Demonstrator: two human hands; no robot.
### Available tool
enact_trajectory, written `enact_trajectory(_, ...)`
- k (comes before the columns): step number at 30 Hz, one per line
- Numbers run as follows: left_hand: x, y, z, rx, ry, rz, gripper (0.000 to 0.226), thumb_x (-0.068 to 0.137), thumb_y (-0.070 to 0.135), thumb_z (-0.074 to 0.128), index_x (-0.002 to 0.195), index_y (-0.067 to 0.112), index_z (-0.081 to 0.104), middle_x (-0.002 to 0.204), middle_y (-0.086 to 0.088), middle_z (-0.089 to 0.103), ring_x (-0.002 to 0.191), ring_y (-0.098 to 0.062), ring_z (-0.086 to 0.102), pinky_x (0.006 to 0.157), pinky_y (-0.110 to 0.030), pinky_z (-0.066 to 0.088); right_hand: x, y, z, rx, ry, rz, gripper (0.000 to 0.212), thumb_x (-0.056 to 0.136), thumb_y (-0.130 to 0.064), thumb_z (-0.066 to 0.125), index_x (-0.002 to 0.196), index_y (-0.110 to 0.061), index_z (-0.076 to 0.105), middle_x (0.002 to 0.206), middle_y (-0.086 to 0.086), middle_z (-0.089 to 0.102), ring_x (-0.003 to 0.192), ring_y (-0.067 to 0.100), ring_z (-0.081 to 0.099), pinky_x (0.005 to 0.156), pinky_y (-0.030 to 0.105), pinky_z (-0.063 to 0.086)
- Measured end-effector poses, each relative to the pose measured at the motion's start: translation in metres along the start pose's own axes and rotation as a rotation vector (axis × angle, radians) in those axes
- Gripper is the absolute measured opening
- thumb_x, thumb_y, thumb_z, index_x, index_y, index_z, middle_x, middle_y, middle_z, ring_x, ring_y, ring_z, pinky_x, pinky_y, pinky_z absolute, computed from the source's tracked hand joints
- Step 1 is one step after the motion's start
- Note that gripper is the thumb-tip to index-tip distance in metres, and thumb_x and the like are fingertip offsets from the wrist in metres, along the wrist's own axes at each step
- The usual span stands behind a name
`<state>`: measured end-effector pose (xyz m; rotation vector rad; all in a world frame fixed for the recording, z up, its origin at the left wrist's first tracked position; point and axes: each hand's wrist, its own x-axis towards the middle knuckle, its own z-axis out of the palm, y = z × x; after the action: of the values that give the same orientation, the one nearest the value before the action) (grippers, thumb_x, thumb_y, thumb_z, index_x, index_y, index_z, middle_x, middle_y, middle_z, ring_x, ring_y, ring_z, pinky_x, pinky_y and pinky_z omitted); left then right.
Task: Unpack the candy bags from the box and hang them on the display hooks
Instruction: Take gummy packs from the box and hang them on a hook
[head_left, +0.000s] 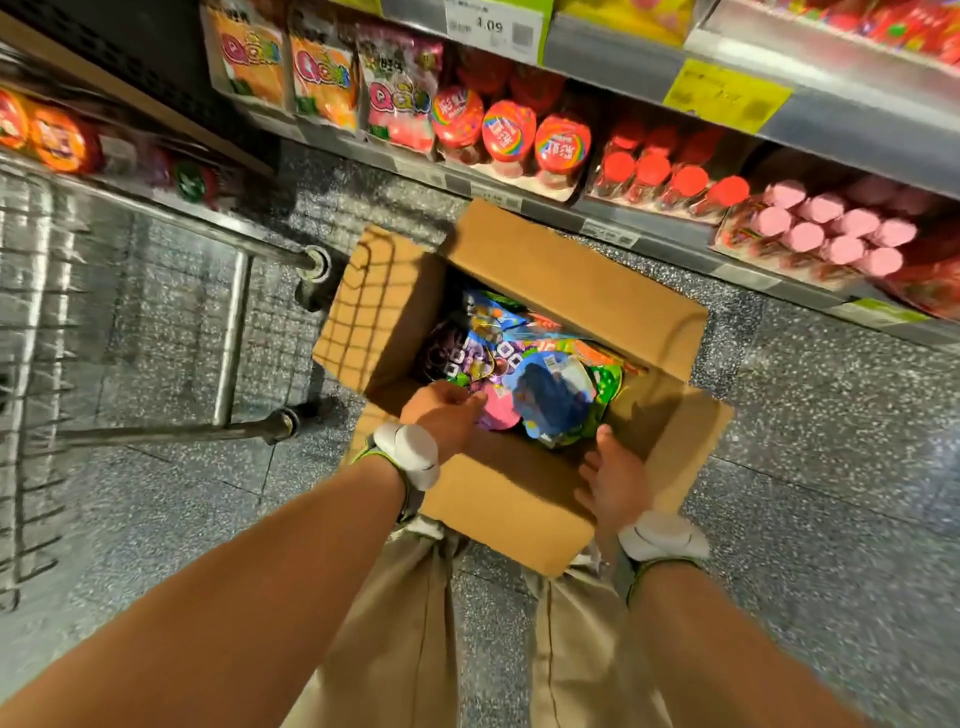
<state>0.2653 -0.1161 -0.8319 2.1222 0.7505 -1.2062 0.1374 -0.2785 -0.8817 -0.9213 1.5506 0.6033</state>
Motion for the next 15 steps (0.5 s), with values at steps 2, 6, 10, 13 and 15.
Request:
enact_trajectory(2, 0.023, -0.007, 0.015, -0.019, 0.033, -0.043, 0.032, 0.084, 0.047, 0.069, 0.098, 0.019, 0.072, 0.095, -0.009, 0.073, 0.089, -0.031, 0.069, 0.083, -0.043, 0.058, 0.019, 0.004, 0.005, 0.057, 0.032, -0.002, 0.054, 0.1, -0.05, 0.047, 0.141, -0.015, 0.047, 0.14, 0.007, 0.053, 0.112, 0.021, 0.052, 0.091, 0.041, 0.044)
enact_trajectory(6, 0.075, -0.035, 0.052, -0.112, 0.085, -0.137, 0.052, 0.063, 0.069, 0.069, 0.084, 0.021, 0.071, 0.096, -0.011, 0.074, 0.09, -0.035, 0.07, 0.088, -0.047, 0.055, 0.054, 0.009, 0.013, 0.078, 0.068, -0.001, 0.04, 0.098, -0.054, 0.048, 0.11, -0.019, 0.062, 0.123, 0.01, 0.06, 0.12, 0.034, 0.056, 0.102, 0.048, 0.044)
enact_trajectory(10, 0.084, -0.021, 0.076, -0.115, 0.021, -0.089, 0.041, 0.084, 0.054, 0.066, 0.106, 0.019, 0.069, 0.097, -0.005, 0.071, 0.086, -0.026, 0.065, 0.075, -0.026, 0.046, 0.099, 0.019, 0.022, 0.071, 0.075, -0.092, 0.082, 0.069, -0.082, 0.053, 0.129, -0.026, 0.058, 0.131, -0.003, 0.062, 0.115, 0.02, 0.057, 0.109, 0.044, 0.04)
enact_trajectory(13, 0.112, -0.024, 0.091, -0.112, 0.033, -0.041, 0.044, 0.092, 0.047, 0.061, 0.113, 0.008, 0.065, 0.103, -0.009, 0.069, 0.096, -0.025, 0.066, 0.066, -0.026, 0.046, 0.121, 0.017, 0.028, 0.068, 0.088, -0.136, 0.099, 0.06, -0.086, 0.058, 0.137, -0.023, 0.053, 0.137, -0.002, 0.058, 0.124, 0.022, 0.055, 0.11, 0.044, 0.041)
enact_trajectory(15, 0.128, -0.023, 0.1, -0.125, -0.002, -0.036, 0.047, 0.095, 0.043, 0.057, 0.12, 0.002, 0.06, 0.111, -0.013, 0.066, 0.104, -0.027, 0.064, 0.065, -0.023, 0.046, 0.127, 0.003, 0.035, 0.048, 0.121, -0.148, 0.08, 0.083, -0.07, 0.056, 0.145, -0.021, 0.047, 0.146, 0.003, 0.05, 0.132, 0.026, 0.049, 0.113, 0.044, 0.038)
